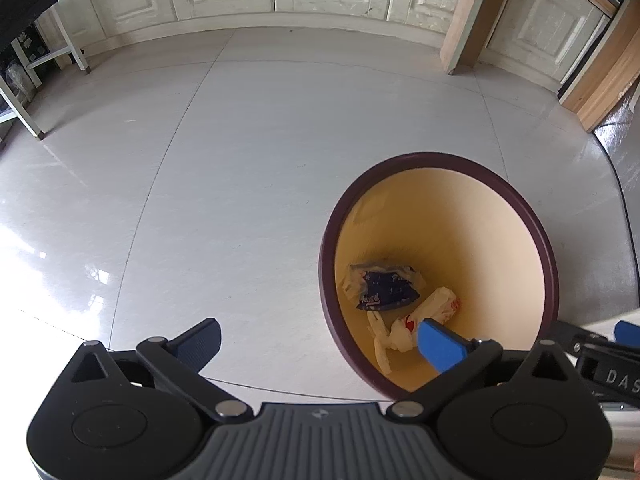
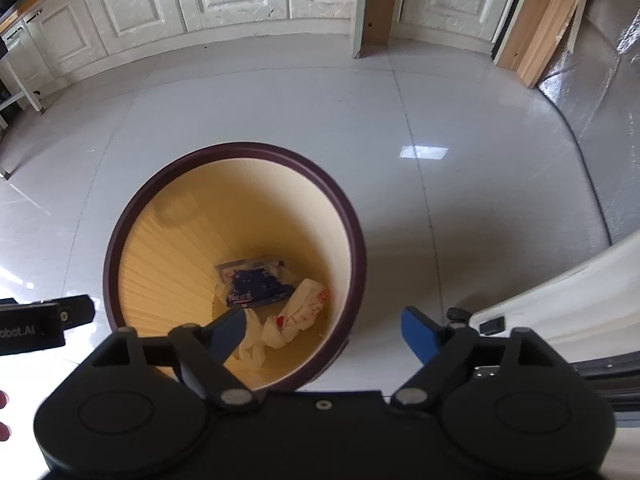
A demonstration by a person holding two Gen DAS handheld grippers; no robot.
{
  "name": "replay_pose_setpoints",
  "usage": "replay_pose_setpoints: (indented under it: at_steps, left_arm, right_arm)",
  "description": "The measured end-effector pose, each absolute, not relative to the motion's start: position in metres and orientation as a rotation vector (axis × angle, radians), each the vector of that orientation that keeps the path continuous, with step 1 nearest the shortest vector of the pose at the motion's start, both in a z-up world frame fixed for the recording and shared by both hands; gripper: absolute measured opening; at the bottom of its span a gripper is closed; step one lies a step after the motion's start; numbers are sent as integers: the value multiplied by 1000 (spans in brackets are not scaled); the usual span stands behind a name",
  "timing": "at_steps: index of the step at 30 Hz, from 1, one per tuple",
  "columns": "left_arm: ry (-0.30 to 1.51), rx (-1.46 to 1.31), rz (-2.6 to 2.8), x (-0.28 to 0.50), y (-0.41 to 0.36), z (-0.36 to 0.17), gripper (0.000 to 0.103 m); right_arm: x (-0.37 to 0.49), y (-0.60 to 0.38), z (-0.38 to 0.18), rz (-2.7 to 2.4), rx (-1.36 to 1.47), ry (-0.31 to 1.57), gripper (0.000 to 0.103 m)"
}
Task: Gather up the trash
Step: 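Move both open tools back toward the table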
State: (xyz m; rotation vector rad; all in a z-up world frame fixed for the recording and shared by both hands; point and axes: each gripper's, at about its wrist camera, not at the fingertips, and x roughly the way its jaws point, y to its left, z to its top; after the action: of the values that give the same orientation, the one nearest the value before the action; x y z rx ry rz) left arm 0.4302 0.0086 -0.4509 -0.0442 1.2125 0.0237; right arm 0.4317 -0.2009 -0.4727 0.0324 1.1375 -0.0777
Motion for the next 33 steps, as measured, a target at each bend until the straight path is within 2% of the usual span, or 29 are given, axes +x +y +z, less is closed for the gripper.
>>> replay_pose_setpoints:
  at_steps: [9, 19, 33]
  left_arm:
    - [1197, -26, -4, 408, 7, -432, 103]
    - [1162, -39, 25, 357, 31, -377, 103]
    - [975, -36, 73, 286, 65, -241, 103]
  right_arm:
    - [414, -204, -450, -131, 7, 1093, 103]
    - [367, -183, -403, -112, 14, 1057, 103]
    - [303, -157, -278, -67, -2, 870, 103]
